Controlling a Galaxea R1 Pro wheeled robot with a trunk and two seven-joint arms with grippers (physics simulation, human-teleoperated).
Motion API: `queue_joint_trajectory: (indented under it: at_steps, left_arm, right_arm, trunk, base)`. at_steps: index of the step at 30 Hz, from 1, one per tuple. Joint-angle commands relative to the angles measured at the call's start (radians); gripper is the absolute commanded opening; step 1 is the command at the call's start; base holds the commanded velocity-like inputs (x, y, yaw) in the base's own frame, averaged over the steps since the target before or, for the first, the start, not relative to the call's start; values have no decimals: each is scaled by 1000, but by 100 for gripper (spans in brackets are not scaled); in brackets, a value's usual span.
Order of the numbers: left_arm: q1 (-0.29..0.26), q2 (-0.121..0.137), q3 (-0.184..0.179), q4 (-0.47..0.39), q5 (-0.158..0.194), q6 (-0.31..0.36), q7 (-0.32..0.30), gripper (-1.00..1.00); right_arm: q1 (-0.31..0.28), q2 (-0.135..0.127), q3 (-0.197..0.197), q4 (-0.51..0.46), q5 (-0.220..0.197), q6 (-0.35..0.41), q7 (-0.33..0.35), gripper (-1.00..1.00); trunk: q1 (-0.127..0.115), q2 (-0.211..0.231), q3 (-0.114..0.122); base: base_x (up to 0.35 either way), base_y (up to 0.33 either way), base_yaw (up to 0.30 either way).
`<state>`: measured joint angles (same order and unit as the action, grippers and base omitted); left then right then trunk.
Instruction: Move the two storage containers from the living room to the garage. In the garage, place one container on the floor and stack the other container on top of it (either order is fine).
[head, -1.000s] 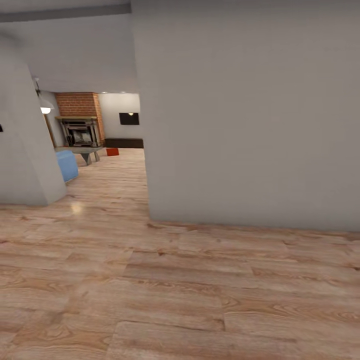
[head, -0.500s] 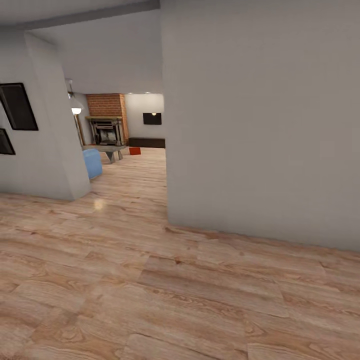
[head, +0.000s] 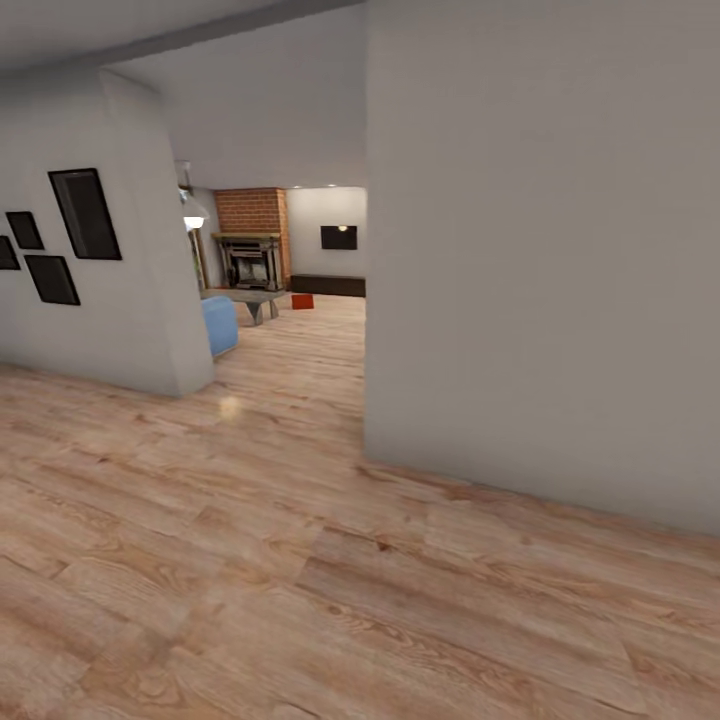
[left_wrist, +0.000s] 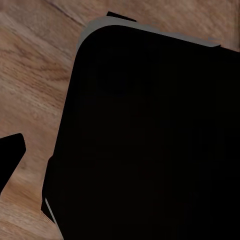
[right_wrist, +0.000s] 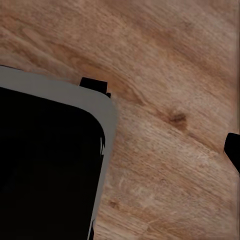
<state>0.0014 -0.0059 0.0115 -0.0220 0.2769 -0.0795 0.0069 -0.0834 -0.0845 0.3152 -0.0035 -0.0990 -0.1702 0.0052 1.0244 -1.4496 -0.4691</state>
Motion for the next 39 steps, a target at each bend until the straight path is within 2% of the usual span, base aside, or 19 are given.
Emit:
queue_joint_trajectory:
  at_steps: [1,33,39]
  left_arm:
    - [0,0,1,-1,4,-2,1,100]
    - [0,0,1,-1,4,-2,1,100]
    - [0,0,1,-1,4,-2,1,100]
  right_arm:
    - [0,0,8,0,-9,-3,1,100]
    - [0,0,8,0,-12,-8,6,100]
    - [0,-1,7,0,-11,-8,7,100]
  trunk:
    - [1,0,-1]
    - [1,0,-1]
    - [1,0,-1]
  base:
    - [322,0,23]
    - [322,0,2]
    - [322,0,147]
